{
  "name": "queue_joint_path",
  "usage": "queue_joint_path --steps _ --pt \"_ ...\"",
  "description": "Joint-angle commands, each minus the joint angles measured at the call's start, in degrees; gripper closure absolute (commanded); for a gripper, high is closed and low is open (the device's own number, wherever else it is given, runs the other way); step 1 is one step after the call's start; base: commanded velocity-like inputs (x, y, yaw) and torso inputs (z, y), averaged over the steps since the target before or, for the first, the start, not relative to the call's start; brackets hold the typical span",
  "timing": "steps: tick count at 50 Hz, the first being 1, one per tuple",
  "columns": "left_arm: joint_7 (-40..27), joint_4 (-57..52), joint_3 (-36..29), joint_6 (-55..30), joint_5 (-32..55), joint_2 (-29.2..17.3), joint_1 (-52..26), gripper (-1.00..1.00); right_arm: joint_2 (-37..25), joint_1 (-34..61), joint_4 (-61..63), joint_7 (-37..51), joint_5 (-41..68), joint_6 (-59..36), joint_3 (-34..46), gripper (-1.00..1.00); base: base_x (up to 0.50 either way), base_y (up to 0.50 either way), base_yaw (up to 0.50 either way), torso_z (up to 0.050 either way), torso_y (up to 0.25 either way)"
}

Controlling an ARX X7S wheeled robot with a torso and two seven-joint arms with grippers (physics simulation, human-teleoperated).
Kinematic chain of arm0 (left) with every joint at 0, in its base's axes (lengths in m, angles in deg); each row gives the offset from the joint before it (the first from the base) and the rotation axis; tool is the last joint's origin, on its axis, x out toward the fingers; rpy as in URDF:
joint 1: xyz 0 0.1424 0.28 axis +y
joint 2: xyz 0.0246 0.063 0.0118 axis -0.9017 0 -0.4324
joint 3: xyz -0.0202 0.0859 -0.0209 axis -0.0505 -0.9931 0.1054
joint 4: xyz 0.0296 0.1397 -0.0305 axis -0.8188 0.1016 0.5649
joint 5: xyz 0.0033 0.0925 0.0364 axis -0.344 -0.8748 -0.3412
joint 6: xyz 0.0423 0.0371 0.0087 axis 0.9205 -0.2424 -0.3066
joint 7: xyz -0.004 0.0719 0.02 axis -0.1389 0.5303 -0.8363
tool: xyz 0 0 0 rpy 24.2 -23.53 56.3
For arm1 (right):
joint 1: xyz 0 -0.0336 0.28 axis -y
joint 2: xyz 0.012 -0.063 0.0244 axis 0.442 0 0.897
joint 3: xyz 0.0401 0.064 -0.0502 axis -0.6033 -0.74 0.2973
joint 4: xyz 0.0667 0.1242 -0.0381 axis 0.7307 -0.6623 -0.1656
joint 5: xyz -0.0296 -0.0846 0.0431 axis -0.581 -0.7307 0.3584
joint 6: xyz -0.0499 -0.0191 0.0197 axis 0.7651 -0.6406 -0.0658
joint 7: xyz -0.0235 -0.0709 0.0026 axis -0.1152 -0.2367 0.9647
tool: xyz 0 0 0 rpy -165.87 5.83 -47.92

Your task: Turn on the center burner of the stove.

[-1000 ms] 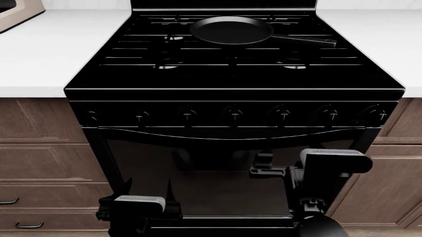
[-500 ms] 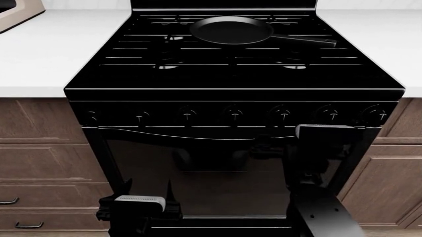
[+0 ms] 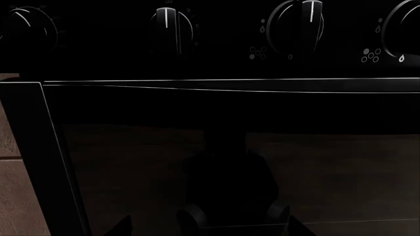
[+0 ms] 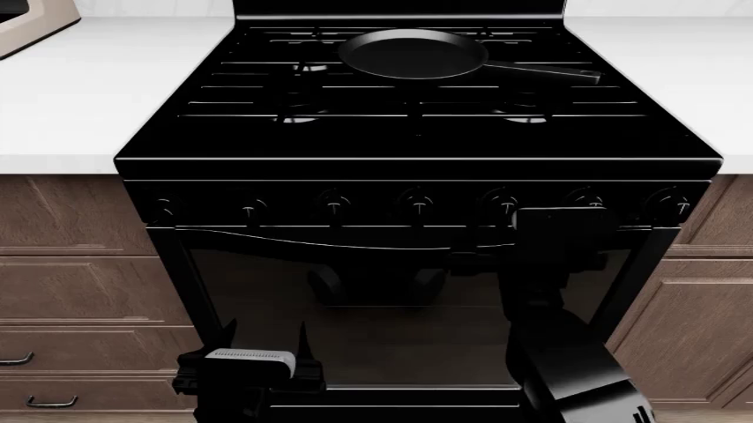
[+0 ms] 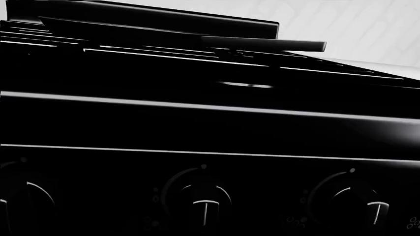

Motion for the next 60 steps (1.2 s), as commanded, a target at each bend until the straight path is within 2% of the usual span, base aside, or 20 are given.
queue_joint_path --steps 1,12,23,24,45,60 --pt "-0.2 0.1 -0.3 -0.1 0.3 -0.3 -0.1 -1.0 0.3 2.5 -7.3 -0.6 -0.7 2.3 0.9 -1.0 0.0 0.0 0.0 0.0 0.0" --pt "-0.4 0.0 -0.6 -0.2 0.6 -0.5 -0.2 -1.0 1.4 5.3 -14.1 -1.0 -0.9 5.0 1.2 -1.0 0.0 0.0 0.0 0.0 0.0" --pt "-0.6 0.0 -0.9 -0.2 0.7 -0.7 -0.3 -1.0 1.3 5.5 -14.4 -1.0 -1.0 5.8 1.9 -1.0 0.0 0.0 0.0 0.0 0.0" --pt "-0.6 0.0 -0.9 -0.2 0.7 -0.7 -0.3 -1.0 1.2 5.5 -14.3 -1.0 -1.0 5.8 1.9 1.0 0.0 0.0 0.0 0.0 0.0" --pt "-1.0 0.2 -1.4 0.1 1.1 -1.0 -0.4 -1.0 0.6 5.2 -13.0 -0.2 -1.1 7.2 2.4 1.0 0.0 0.0 0.0 0.0 0.0" --pt "-1.4 0.2 -1.7 0.1 1.4 -1.3 -0.5 -1.0 -2.2 5.0 -12.4 -0.6 -5.9 9.5 7.2 1.0 0.0 0.0 0.0 0.0 0.0"
